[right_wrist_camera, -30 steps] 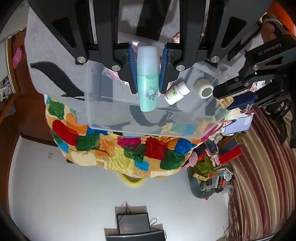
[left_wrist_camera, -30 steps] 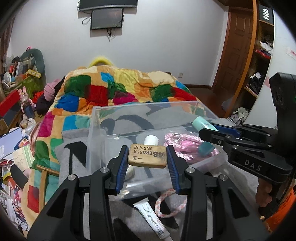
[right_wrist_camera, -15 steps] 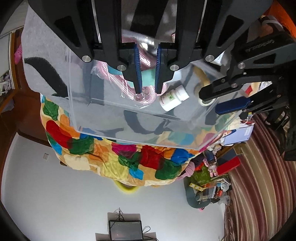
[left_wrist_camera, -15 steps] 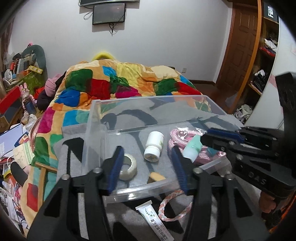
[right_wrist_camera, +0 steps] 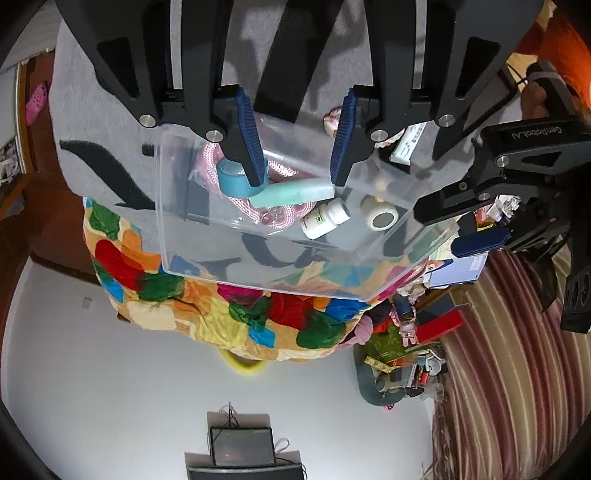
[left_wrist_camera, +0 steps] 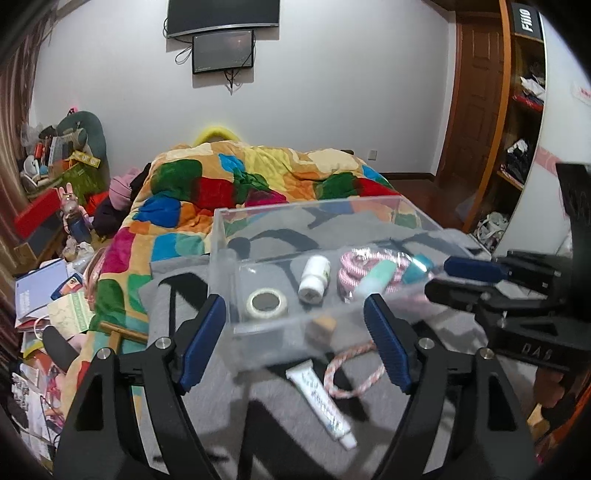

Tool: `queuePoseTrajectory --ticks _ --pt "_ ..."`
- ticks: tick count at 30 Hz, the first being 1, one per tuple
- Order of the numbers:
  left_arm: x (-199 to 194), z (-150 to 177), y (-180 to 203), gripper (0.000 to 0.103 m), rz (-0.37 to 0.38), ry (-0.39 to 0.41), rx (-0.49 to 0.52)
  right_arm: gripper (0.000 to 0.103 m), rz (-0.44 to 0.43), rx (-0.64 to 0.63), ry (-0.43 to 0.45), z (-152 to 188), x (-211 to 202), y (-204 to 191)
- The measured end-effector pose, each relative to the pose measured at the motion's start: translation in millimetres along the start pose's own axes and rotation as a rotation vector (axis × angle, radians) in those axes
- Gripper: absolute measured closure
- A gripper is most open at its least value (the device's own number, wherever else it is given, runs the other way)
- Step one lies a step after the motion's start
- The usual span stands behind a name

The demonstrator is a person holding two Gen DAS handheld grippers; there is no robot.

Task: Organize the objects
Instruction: 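Lower the eraser into the box with the left gripper while the right releases the mint bottle inside, then grasp the white ointment tube with the left gripper while the right grasps the pink-white rope toy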

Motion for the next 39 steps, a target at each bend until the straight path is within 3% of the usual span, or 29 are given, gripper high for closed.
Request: queuePoseTrajectory --ticks 6,16,18,20,21,26,31,39 --pt "0.0 27.4 11.0 0.026 0.029 -0.047 0.038 0.068 -0.022 -0.022 -0.045 24.0 3.4 -10.1" --pt "30.6 70.8 27.1 0.029 0.102 -0.187 0.040 0.069 -0.024 -0.033 -0.267 52.1 69.0 -16.1" --pt "33.9 76.7 29.8 0.034 0.111 -0.205 0.039 0.071 0.006 -0.068 -0.259 53.0 70.9 -18.7" --pt "35.8 80.7 32.2 0.039 0.120 -0.217 0.038 0.087 0.013 -0.088 -0.256 54.0 71.2 -21.4" --pt "36.6 82.1 33.5 0.042 0.121 -0.222 0.041 0.091 0.005 -0.084 -0.259 54.8 70.9 -22.3" --pt "35.7 83.2 36.3 0.056 0.106 -0.214 0.063 0.092 -0.013 -0.061 -0.234 55.2 62.4 -18.5" --pt "34.2 82.4 34.3 0.088 0.094 -0.201 0.054 0.092 -0.043 -0.026 -0.202 53.3 42.1 -12.7" --pt "15.6 77.5 36.5 0.088 0.090 -0.152 0.071 0.092 -0.084 0.030 -0.114 34.6 4.0 -1.5"
Point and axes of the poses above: each gripper's, at about its wrist camera, not at the fingertips, and x roughly the way its jaws point, y to its right, z to its underside, the point moved 10 cm from there along x, roughly the way its jaws point, and after that the axes turned 10 degrees about x, right-handed, at the moved point
